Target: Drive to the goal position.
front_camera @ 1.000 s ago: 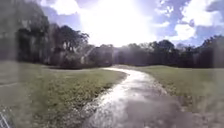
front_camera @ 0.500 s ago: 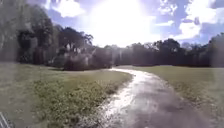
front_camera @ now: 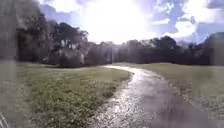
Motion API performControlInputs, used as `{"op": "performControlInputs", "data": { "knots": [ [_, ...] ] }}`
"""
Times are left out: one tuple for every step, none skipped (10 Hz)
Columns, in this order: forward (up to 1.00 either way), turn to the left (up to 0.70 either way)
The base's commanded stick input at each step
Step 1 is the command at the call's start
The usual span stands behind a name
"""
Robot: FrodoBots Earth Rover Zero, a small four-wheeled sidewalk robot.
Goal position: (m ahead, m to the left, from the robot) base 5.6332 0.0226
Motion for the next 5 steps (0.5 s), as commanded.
{"op": "performControlInputs", "data": {
  "knots": [
    [0.00,0.00],
    [0.00,0.00],
    [0.00,0.00],
    [0.00,0.00],
    [0.00,0.00]
  ]
}}
